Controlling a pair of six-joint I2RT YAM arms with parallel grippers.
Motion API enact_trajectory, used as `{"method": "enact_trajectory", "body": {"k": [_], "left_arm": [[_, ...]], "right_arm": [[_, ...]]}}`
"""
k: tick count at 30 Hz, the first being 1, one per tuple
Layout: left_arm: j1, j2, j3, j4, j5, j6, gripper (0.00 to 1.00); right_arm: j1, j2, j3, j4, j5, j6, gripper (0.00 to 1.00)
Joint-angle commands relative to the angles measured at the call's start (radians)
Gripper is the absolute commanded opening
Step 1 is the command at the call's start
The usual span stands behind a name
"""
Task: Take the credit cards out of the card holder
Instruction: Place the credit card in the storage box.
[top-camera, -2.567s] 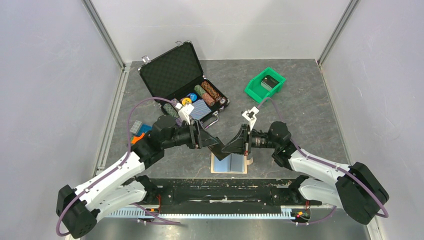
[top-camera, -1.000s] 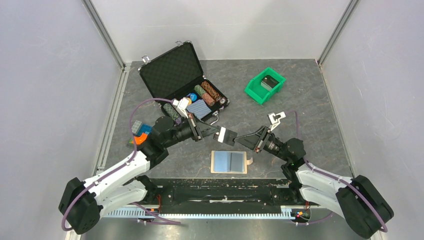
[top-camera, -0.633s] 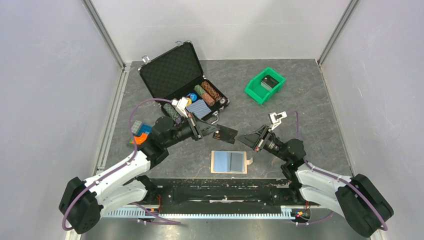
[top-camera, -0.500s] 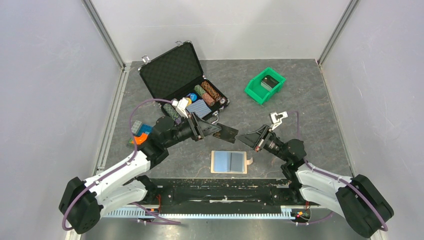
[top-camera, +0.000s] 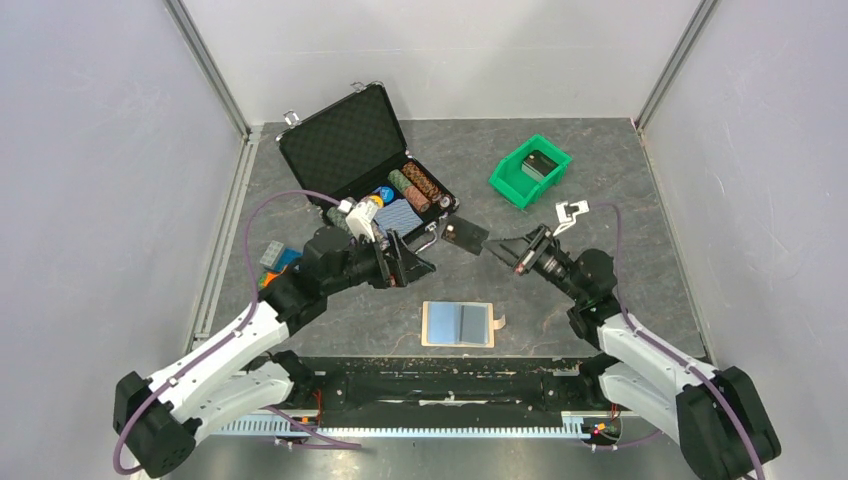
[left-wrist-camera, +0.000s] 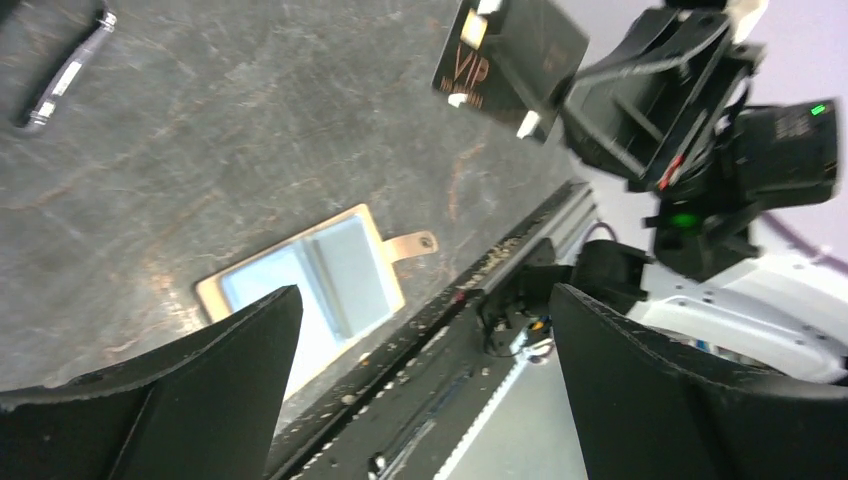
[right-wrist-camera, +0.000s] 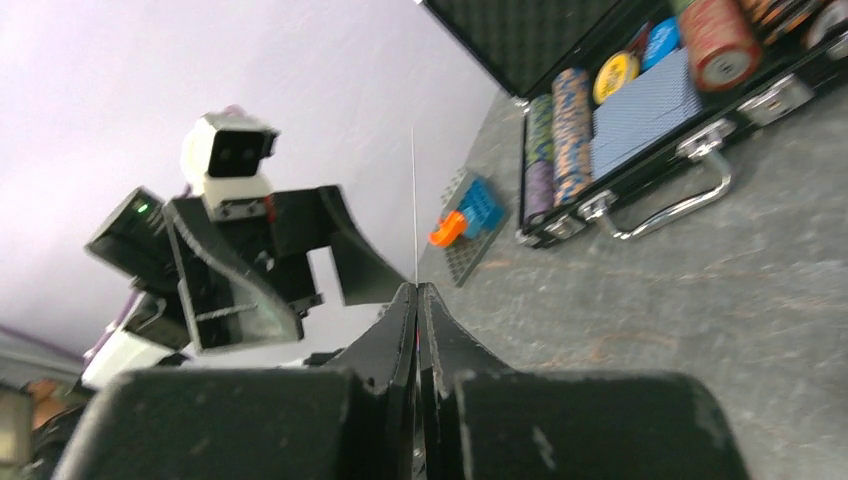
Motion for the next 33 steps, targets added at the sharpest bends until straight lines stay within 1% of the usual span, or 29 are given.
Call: {"method": "enact_trajectory", "body": {"k": [1, 4, 7, 10, 12, 16, 19, 22, 27, 33], "left_arm": [[0.001, -0.038, 0.104, -0.221, -0.084, 0.233, 1.0], [0.002, -0.054, 0.154, -0.323, -0.129, 0.333, 1.0], [0.002, -0.044, 0.214, -0.439, -0.22, 0.431, 1.0], [0.002, -0.031, 0.246, -0.513, -0.3, 0.508, 1.0], [0.002, -0.033, 0.251, -0.532, -0.336, 0.533, 1.0], [0.002, -0.046, 0.243, -0.533, -0.367, 0.537, 1.0], [0.002, -0.051, 0.243, -0.54, -0.386, 0.543, 1.0], [0.001, -0.061, 0.239, -0.536, -0.368, 0.543, 1.0], [0.001, -0.074, 0.233, -0.526, -0.36, 0.545, 1.0], [0.002, -0.079, 0.232, -0.522, -0.363, 0.546, 1.0]], "right_arm": [[-0.062, 0.023, 0.149, -0.193, -0.001, -0.129, 0.0], [-0.126, 0.081, 0.217, -0.254, -0.015, -0.151, 0.0], [-0.203, 0.153, 0.291, -0.315, -0.037, -0.189, 0.0], [-0.282, 0.232, 0.372, -0.396, -0.027, -0.251, 0.0], [-0.327, 0.288, 0.425, -0.431, -0.023, -0.277, 0.0], [-0.406, 0.419, 0.545, -0.469, -0.013, -0.295, 0.0], [-0.455, 0.542, 0.665, -0.536, 0.0, -0.311, 0.0], [-0.471, 0.639, 0.762, -0.59, 0.034, -0.329, 0.0], [-0.505, 0.737, 0.84, -0.6, 0.081, -0.293, 0.0], [-0.518, 0.848, 0.943, -0.649, 0.126, -0.282, 0.0]]}}
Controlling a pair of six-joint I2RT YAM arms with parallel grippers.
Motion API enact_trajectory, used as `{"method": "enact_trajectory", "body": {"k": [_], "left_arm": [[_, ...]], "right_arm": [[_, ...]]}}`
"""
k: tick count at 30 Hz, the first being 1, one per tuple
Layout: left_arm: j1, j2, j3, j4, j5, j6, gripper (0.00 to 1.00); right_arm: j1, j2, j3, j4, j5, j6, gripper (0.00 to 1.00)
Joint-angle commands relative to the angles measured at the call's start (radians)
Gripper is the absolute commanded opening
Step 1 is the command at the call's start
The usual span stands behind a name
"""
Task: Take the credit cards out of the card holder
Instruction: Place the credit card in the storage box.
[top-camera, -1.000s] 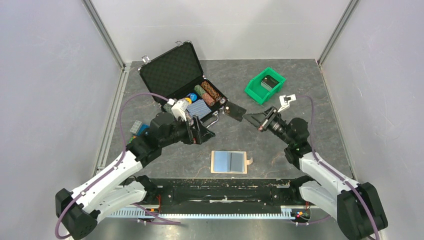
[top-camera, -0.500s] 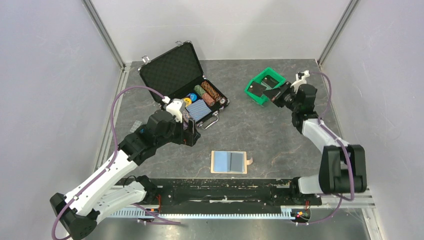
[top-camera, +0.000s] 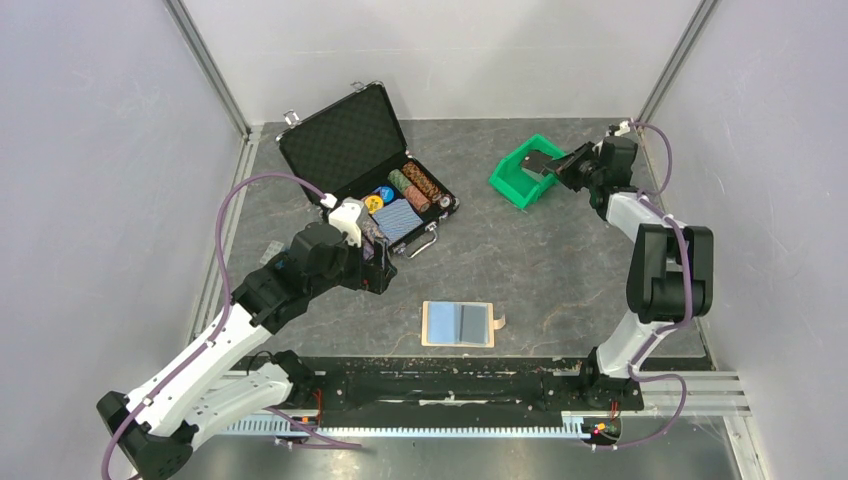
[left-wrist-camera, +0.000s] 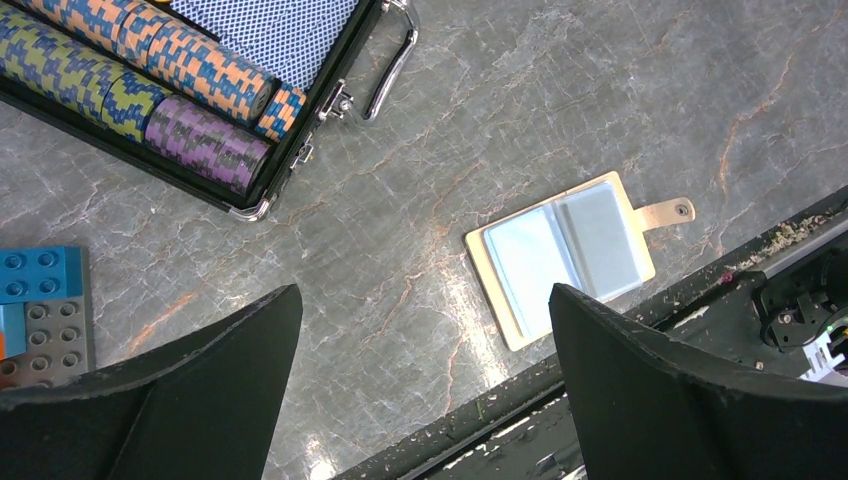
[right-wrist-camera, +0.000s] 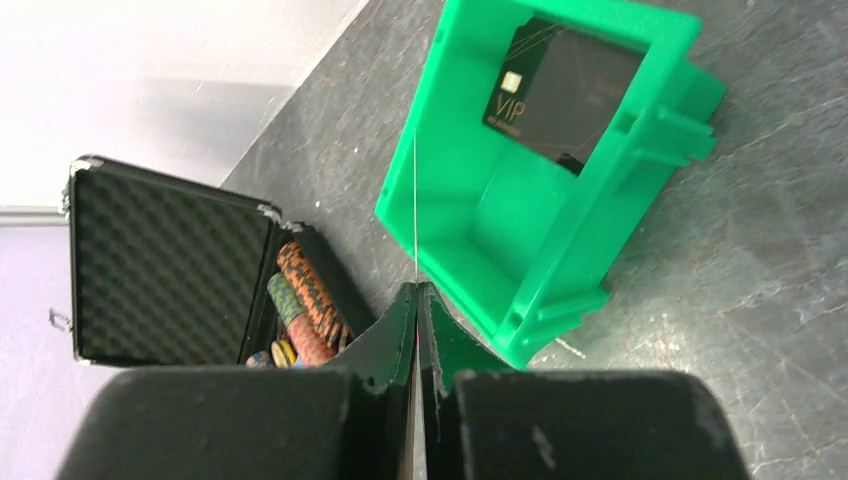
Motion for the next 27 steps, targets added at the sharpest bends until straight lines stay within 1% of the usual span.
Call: {"method": "enact_trajectory", "body": {"k": [1, 10, 27], "left_arm": [[0.002, -0.014, 0.015, 0.018, -0.018, 0.063, 1.0], [0.002, -0.008, 0.013, 0.016, -0.029, 0.06, 1.0], [0.001, -0.015, 0.01, 0.019, -0.049, 0.049, 1.0]], "right_arm": [[-0.01, 0.068, 0.104, -0.038, 0.052, 0.01, 0.0], [-0.027, 0.183, 0.187, -0.039, 0.086, 0.043, 0.0], [-0.059, 0.293, 0.249, -0.009, 0.066, 0.086, 0.0]]}}
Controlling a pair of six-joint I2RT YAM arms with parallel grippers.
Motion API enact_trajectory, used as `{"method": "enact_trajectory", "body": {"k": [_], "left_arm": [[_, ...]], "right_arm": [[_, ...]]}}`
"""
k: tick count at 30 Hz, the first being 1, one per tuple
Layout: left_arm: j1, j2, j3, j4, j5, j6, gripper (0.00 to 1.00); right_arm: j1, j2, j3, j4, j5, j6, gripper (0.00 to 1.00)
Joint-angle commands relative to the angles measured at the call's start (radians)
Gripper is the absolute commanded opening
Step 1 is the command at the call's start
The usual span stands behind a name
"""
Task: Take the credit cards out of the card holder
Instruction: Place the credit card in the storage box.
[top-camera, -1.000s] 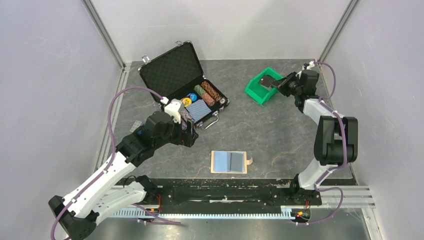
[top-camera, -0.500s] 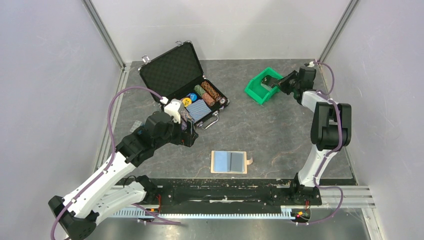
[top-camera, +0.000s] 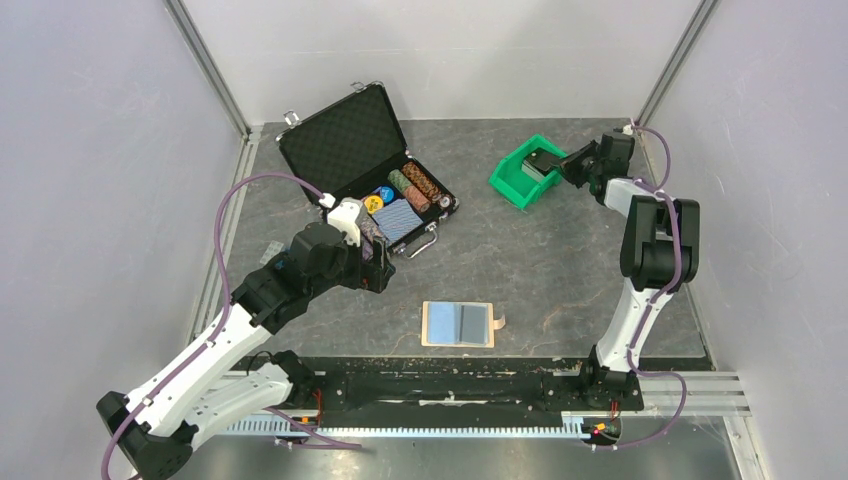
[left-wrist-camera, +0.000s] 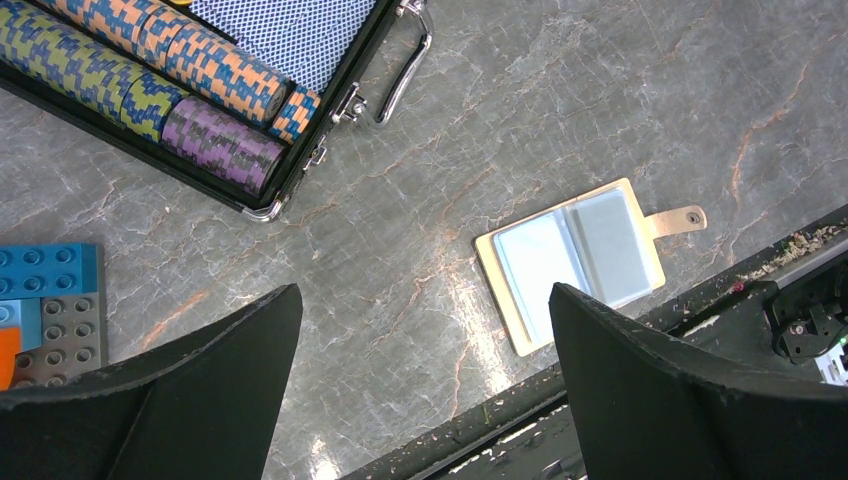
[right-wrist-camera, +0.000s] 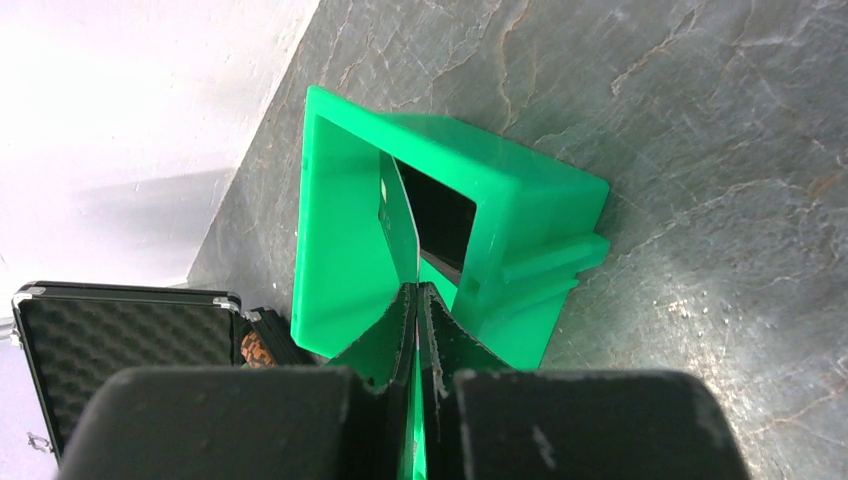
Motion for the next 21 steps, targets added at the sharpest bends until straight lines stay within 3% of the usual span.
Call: {"method": "enact_trajectory", "body": {"k": [1, 13, 21], "left_arm": [[0.002, -0.017, 0.01, 0.019, -0.022, 0.049, 1.0], [0.002, -0.008, 0.012, 0.021, -0.018, 0.045, 1.0], [0.002, -0.011, 0.01, 0.024, -0.022, 0.04, 1.0]], "right_arm": [[-0.01, 0.028, 0.045, 0.037, -0.003, 0.021, 0.0], [-0.01, 0.049, 0.058, 0.059, -0.005, 0.049, 0.01], [-0.013, 0.048, 0.084, 0.043, -0.001, 0.052, 0.17]]}}
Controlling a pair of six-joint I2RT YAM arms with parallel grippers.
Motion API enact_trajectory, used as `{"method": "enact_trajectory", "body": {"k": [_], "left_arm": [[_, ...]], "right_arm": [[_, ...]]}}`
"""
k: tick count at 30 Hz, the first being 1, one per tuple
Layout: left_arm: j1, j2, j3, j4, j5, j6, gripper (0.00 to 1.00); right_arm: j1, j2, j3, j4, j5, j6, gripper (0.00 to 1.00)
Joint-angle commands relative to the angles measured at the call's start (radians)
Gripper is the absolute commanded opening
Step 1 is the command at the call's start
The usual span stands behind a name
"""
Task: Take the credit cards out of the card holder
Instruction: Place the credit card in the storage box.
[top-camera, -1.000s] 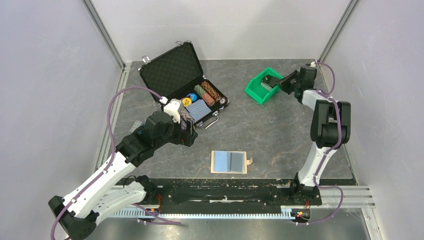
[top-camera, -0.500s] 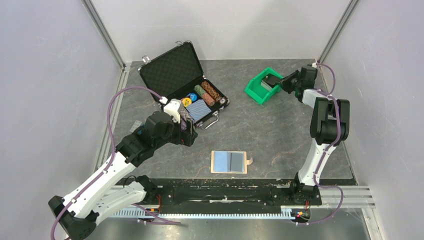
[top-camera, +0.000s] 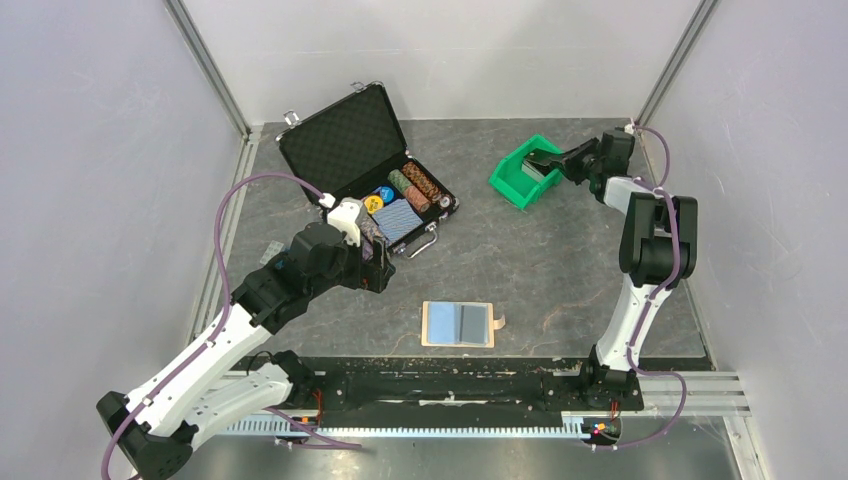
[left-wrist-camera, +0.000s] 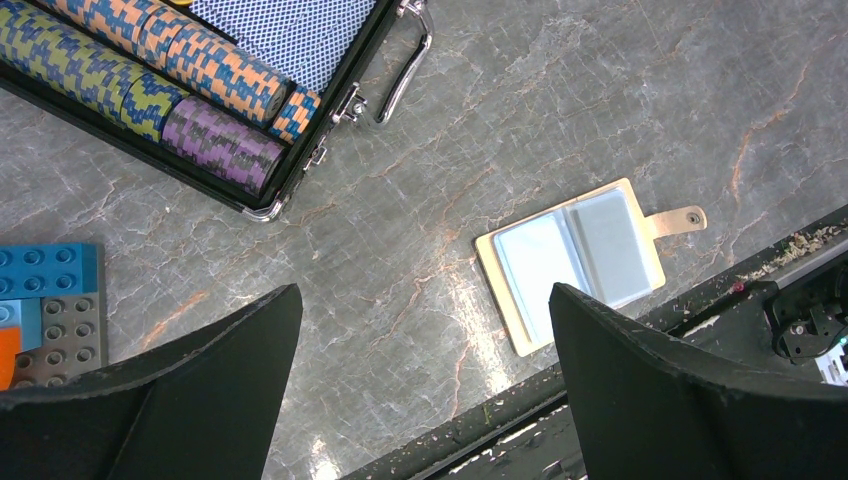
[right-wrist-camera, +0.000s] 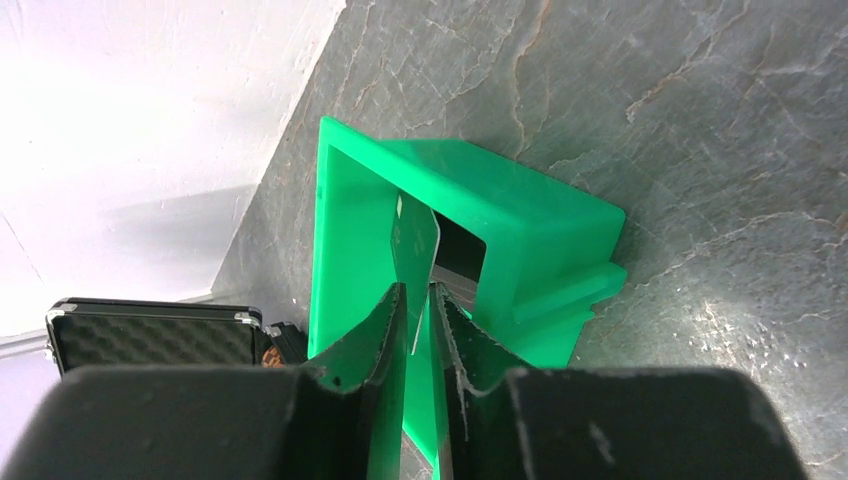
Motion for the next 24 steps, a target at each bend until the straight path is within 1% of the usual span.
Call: {"method": "enact_trajectory", "body": {"k": [1, 4, 7, 12, 16, 19, 22, 24], "left_arm": [[0.001, -0.011, 0.009, 0.024, -0.021, 0.039, 1.0], [0.002, -0.015, 0.009, 0.024, -0.021, 0.036, 1.0], [0.002, -0.015, 0.007, 0.024, -0.017, 0.028, 1.0], [0.001, -0.011, 0.005, 0.03, -0.001, 0.016, 1.0], [0.002, -0.013, 0.0, 0.034, 0.013, 0.0, 1.0], [0.002, -0.02, -0.006, 0.031, 0.017, -0.016, 1.0], [0.001, -0.014, -0.002, 0.015, 0.026, -0.047, 1.0], [0.002, -0.009, -0.009, 0.023, 0.062, -0.07, 1.0]], "right_arm": [[-0.008, 0.003, 0.057, -0.002, 0.018, 0.0, 0.17], [-0.015, -0.007, 0.078, -0.023, 0.019, -0.009, 0.2], [-0.024, -0.028, 0.109, -0.084, 0.043, -0.039, 0.21], [-0.043, -0.092, 0.118, -0.126, 0.058, -0.063, 0.27], [-0.045, -0.149, 0.127, -0.174, 0.055, -0.118, 0.28], [-0.045, -0.219, 0.077, -0.181, 0.02, -0.145, 0.3], [-0.042, -0.312, -0.018, -0.182, 0.0, -0.184, 0.33], [-0.027, -0.383, -0.103, -0.189, 0.004, -0.218, 0.33]]}}
